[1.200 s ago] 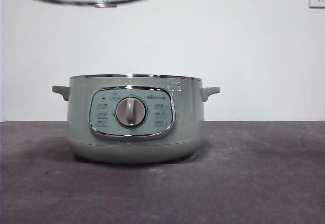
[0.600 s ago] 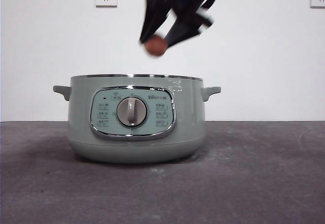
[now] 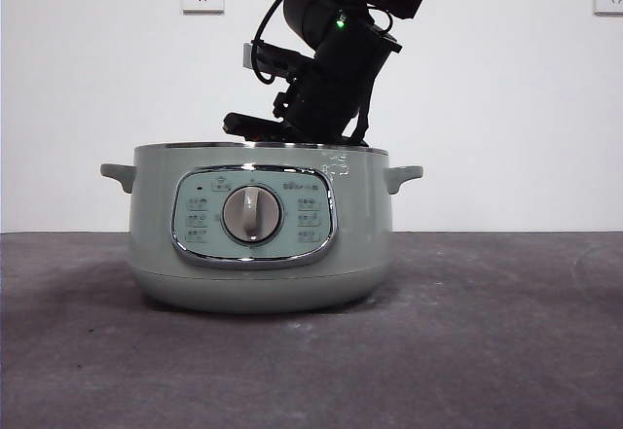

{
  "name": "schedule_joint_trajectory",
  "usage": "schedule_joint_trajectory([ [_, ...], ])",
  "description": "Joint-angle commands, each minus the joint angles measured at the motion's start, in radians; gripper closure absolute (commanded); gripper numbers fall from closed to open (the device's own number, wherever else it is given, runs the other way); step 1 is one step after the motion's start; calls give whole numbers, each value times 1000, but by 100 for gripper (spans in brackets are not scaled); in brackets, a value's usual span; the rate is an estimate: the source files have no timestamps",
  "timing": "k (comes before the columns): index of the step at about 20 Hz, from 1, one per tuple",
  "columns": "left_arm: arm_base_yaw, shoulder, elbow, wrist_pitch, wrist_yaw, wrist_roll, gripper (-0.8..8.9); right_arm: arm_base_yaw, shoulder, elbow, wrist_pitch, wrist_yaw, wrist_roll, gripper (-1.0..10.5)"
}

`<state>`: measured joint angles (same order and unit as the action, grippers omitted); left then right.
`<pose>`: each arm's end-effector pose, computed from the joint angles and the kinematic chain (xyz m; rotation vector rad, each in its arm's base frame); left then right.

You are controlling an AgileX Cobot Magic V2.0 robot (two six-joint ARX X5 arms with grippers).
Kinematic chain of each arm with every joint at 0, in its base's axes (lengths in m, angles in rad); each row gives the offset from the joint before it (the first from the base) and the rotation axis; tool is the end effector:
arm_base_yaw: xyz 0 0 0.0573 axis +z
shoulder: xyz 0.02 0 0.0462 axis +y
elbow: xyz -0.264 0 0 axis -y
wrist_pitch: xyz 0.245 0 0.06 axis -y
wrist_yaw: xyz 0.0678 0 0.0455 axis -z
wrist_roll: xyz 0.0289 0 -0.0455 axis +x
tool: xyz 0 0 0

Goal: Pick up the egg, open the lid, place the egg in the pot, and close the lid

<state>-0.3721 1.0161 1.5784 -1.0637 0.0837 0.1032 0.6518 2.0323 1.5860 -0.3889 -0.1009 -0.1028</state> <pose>0.1304 -0.0535 0.4629 0.1720 0.4773 -0.4719 0.3554 0.2748 0.2167 -0.3248 0.7865 0.7507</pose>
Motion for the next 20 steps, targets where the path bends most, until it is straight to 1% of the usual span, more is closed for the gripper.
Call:
schedule_joint_trajectory([
  [1, -2, -14, 16, 41, 31, -6, 822, 9, 33, 5, -7, 3, -24, 959],
  [5, -2, -14, 16, 36, 30, -6, 822, 11, 37, 5, -22, -2, -37, 953],
  [6, -2, -14, 16, 33, 30, -6, 822, 11, 37, 5, -22, -2, -37, 865],
  [7, -2, -14, 16, 30, 29, -6, 822, 11, 36, 6, -22, 0, -37, 718],
  [8, -2, -14, 16, 30, 29, -6, 822, 11, 29, 8, -21, 0, -29, 518],
  [9, -2, -14, 16, 31, 29, -5, 822, 11, 17, 8, -15, 3, -19, 470],
  [12, -2, -10, 16, 42, 29, -5, 822, 10, -82, 9, -4, 6, -10, 472],
  [13, -2, -5, 16, 50, 29, -5, 822, 10, -135, 9, -24, 34, -2, 472],
  [14, -2, 3, 16, 54, 30, -5, 822, 4, -204, 9, -66, 80, 1, 472],
  [16, -2, 35, 16, 64, 47, -2, 822, -10, -352, 9, -177, 136, 18, 473],
  [17, -2, 56, 16, 73, 78, -2, 822, -18, -419, 9, -221, 144, 22, 473],
  [20, -3, 129, 16, 119, 108, -2, 822, -44, -601, 9, -310, 160, 39, 473],
])
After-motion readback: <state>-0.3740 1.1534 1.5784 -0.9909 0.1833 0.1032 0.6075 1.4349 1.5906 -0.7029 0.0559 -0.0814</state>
